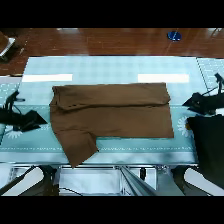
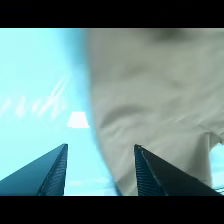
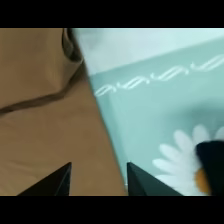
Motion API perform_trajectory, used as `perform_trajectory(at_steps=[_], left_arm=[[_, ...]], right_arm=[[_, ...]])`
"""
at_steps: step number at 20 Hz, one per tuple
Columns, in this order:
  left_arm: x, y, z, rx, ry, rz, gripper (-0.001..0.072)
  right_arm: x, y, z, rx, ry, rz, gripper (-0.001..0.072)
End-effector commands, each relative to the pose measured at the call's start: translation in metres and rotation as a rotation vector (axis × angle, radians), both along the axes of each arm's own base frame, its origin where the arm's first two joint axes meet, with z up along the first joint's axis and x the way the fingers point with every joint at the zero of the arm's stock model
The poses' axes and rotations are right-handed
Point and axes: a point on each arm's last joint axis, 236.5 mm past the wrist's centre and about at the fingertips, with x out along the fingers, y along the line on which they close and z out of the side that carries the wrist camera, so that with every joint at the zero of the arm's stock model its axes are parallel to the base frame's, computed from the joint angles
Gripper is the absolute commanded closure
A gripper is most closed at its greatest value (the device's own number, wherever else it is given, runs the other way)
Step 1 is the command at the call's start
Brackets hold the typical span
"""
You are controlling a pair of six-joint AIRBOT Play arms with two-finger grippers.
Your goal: Fold the shirts.
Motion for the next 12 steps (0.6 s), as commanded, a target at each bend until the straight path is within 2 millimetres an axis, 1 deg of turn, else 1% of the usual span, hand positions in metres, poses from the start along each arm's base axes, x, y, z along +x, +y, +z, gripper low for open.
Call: perform_trajectory(at_steps=[1,2,3,5,7,10,12], left_arm=[[-0.039,-0.019,-0.023,-0.099,0.072,0.137,0.0198],[-0.049,-0.027,-0.029,-0.122,0.122,0.165,0.0198],[-0.054,-0.033,-0.033,-0.138,0.151,0.189,0.0198],[-0.056,-0.045,-0.040,-0.145,0.151,0.167,0.0198],[-0.049,-0.061,-0.041,-0.170,0.105,0.125,0.0198],[-0.029,-0.076,-0.048,-0.161,0.029,0.130,0.0198],[-0.030,-0.088,-0.055,-0.143,0.020,0.087,0.0200]], right_arm=[[-0.023,0.031,-0.015,0.089,-0.095,-0.101,0.0302],[-0.028,0.040,-0.019,0.120,-0.093,-0.097,0.0301],[-0.034,0.046,-0.023,0.139,-0.083,-0.093,0.0302],[-0.039,0.048,-0.030,0.144,-0.069,-0.095,0.0301],[-0.037,0.048,-0.029,0.148,-0.075,-0.103,0.0301],[-0.031,0.046,-0.028,0.147,-0.095,-0.123,0.0301],[-0.028,0.041,-0.028,0.133,-0.103,-0.142,0.0301]])
